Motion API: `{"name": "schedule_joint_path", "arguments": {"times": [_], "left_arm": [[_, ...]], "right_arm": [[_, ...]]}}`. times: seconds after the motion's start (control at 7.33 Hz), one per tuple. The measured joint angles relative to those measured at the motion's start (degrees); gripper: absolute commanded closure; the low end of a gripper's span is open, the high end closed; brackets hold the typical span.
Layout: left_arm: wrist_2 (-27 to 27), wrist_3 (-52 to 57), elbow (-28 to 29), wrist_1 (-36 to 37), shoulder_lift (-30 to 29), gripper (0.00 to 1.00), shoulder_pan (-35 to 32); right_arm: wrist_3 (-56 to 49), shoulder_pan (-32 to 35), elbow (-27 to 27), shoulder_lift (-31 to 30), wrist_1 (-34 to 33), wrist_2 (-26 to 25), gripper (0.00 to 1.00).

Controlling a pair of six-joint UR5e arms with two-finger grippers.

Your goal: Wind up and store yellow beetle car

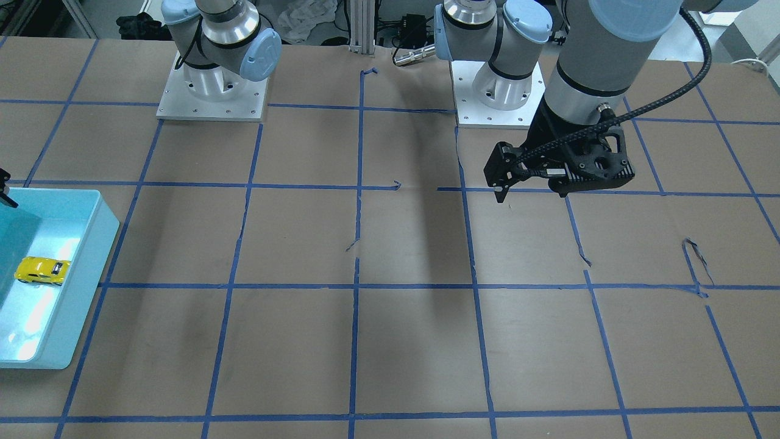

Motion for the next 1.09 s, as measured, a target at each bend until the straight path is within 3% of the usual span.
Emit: {"name": "schedule_joint_path", "arguments": {"times": [0.41,0.68,1.09], "left_arm": [[0.0,-0.05,0.06,0.01,0.0,0.0,0.0],[0.0,-0.06,0.06,0.04,-0.02,0.0,0.0],[0.0,-0.04,0.06,0.04,-0.04,0.0,0.0]], "right_arm": [[21.84,10.11,-5.91,-7.29,13.56,0.02,0.0],[42.86,19.12,-6.38,-9.66,16.13,-0.15,0.0],[78.43,30.46,-6.78,-8.41,15.77,-0.66,0.0]]}}
